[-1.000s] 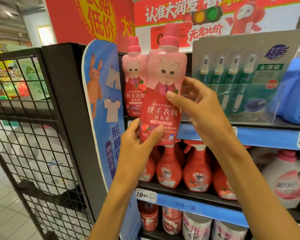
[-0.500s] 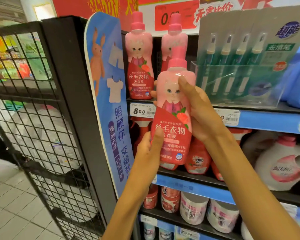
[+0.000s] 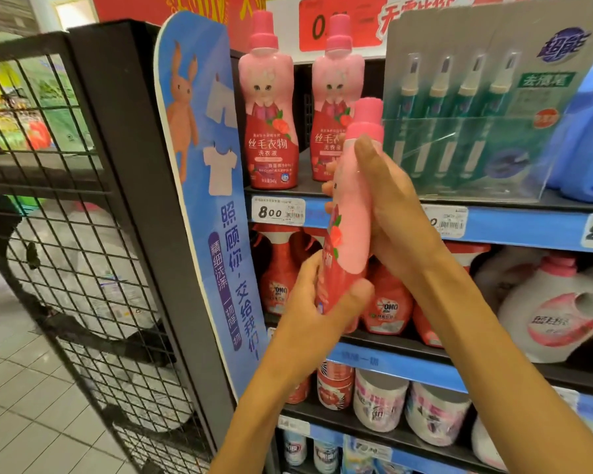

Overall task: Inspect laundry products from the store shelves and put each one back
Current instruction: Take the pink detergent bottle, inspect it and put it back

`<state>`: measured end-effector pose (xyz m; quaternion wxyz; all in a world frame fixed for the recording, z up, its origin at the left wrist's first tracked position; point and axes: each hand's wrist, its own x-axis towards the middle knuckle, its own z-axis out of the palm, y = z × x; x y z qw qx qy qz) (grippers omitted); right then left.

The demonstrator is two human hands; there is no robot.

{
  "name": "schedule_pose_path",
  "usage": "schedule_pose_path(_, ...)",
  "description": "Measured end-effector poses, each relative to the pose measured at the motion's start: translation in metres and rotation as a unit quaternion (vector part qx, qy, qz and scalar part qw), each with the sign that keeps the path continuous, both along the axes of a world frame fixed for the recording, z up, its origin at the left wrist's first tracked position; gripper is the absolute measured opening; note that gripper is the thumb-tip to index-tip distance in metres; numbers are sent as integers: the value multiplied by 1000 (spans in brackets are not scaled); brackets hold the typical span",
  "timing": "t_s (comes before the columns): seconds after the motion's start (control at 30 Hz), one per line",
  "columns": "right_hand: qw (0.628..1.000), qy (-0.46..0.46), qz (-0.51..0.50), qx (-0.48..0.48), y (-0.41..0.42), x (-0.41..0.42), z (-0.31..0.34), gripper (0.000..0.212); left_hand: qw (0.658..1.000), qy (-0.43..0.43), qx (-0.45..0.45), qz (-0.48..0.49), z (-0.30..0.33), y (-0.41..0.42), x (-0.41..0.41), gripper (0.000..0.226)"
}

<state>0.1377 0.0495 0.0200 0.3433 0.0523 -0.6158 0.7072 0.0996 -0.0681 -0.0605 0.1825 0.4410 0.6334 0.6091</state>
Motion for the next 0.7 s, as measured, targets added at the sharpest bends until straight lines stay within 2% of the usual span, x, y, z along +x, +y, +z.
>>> schedule_pose_path(0.07, 1000, -11, 8, 24, -1, 3, 2, 51, 999, -13, 17, 44, 1, -2, 13, 73)
schedule_pose_path(0.1, 999, -9, 28, 24, 0, 5, 3, 54, 998, -36, 36, 25, -4, -9, 17, 71)
schedule_pose_path(0.17, 998, 5, 70, 2, 3, 8, 6, 46, 992, -90, 75, -50, -6, -11, 12, 59)
schedule_pose_path(0.23, 996, -1, 87, -29, 4, 9, 7, 38, 963, -186, 116, -155, -2, -12, 10, 62)
schedule_pose_path(0.3, 995, -24, 93, -39, 2, 8, 8, 44, 916, -278, 126, -261, -5, -11, 11, 76)
schedule_pose_path(0.37, 994, -34, 97, -37, -1, 7, 7, 50, 893, -315, 131, -294, -9, -11, 10, 80)
schedule_pose_path(0.47, 996, -19, 81, -23, -1, 7, 8, 51, 914, -282, 139, -257, -19, -14, 1, 72)
schedule_pose_path(0.53, 998, -11, 57, 6, 0, 9, 10, 46, 940, -257, 147, -169, -18, -19, -5, 65)
schedule_pose_path(0.6, 999, -10, 40, 34, 0, 11, 10, 49, 960, -225, 134, -97, -15, -20, -7, 70)
schedule_pose_path(0.7, 997, -28, 58, 32, 2, 10, 9, 46, 970, -209, 120, -22, -14, -13, -6, 66)
